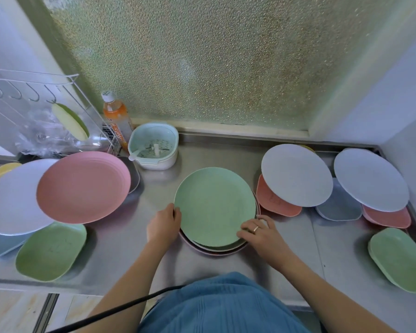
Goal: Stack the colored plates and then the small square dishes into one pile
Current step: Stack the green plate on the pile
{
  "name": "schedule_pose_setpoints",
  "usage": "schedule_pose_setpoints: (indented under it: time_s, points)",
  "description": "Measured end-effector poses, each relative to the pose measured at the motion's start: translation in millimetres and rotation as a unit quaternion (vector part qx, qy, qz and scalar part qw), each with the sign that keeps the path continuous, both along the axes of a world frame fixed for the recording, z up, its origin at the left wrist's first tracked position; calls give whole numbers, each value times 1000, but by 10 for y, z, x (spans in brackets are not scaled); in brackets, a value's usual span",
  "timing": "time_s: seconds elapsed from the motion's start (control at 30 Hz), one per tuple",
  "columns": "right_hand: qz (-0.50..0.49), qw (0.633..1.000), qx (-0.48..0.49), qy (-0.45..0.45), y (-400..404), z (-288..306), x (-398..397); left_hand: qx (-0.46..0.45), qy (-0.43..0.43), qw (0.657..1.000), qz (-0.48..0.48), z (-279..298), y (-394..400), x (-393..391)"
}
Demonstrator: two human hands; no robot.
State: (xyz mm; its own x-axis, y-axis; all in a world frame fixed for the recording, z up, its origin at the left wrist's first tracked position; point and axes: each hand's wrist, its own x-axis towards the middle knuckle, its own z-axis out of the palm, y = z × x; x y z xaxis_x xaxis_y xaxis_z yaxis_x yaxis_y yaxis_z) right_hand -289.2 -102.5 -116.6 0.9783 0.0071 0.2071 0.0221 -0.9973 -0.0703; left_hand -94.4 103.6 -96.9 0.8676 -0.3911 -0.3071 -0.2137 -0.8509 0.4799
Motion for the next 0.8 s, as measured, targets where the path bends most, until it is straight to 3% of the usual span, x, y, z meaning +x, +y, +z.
schedule_pose_setpoints:
  time_s: [0.37, 0.43, 0.5, 0.57, 0.67, 0.8]
  points:
    - [36, 998, 49, -17, -100, -14, -127, 110, -66, 988, -88, -42, -29, -43]
    - [-16, 995, 97, -22, -60, 25, -62, 115, -90, 986, -86, -22, -33, -44]
    - [-134, 980, 150, -14, -38, 72, 83, 82, -110, 988, -77, -19, -50, -44]
    - [-227, 958, 169, 48, -46, 68, 233, 69, -95, 988, -97, -55, -83, -24]
    - [-244, 945, 167, 140, -51, -35, 341, 73, -42, 988, -133, -125, -119, 19]
    - [-264, 940, 164, 144, -23, -87, 376, 65, -25, 990, -126, -127, -127, 17]
